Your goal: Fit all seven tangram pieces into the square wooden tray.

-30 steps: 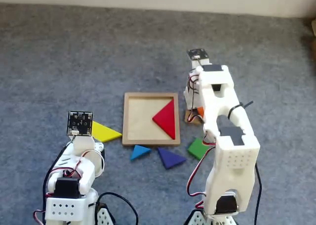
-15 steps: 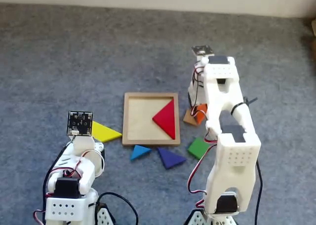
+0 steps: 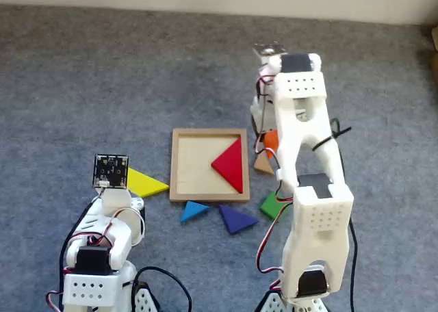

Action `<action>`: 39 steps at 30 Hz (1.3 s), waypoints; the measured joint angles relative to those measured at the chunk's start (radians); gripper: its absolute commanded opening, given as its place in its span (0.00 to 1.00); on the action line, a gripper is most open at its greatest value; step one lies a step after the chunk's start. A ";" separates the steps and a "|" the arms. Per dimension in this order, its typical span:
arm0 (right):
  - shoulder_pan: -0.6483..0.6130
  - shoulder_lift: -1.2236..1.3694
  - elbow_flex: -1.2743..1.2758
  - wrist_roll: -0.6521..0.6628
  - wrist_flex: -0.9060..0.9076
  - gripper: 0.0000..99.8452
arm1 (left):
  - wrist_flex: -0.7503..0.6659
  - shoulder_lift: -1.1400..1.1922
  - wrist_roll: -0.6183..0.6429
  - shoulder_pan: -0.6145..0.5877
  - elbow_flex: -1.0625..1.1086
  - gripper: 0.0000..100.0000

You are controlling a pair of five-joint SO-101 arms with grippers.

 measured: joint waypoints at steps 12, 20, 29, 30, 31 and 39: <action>-0.190 -0.390 0.327 0.101 -0.044 0.00 | 0.005 0.000 0.000 0.000 0.000 0.01; -0.296 -0.514 0.666 0.301 -0.281 0.00 | 0.005 0.000 0.000 0.000 0.000 0.01; -0.371 -0.514 0.925 0.497 -0.577 0.01 | 0.005 0.000 0.000 0.000 0.000 0.01; -0.374 -0.514 0.947 0.503 -0.601 0.01 | 0.005 0.000 0.000 0.000 0.000 0.01; -0.377 -0.514 0.965 0.511 -0.624 0.01 | 0.005 0.000 0.000 0.000 0.000 0.01; -0.379 -0.514 1.062 0.562 -0.749 0.01 | 0.005 0.000 0.000 0.000 0.000 0.01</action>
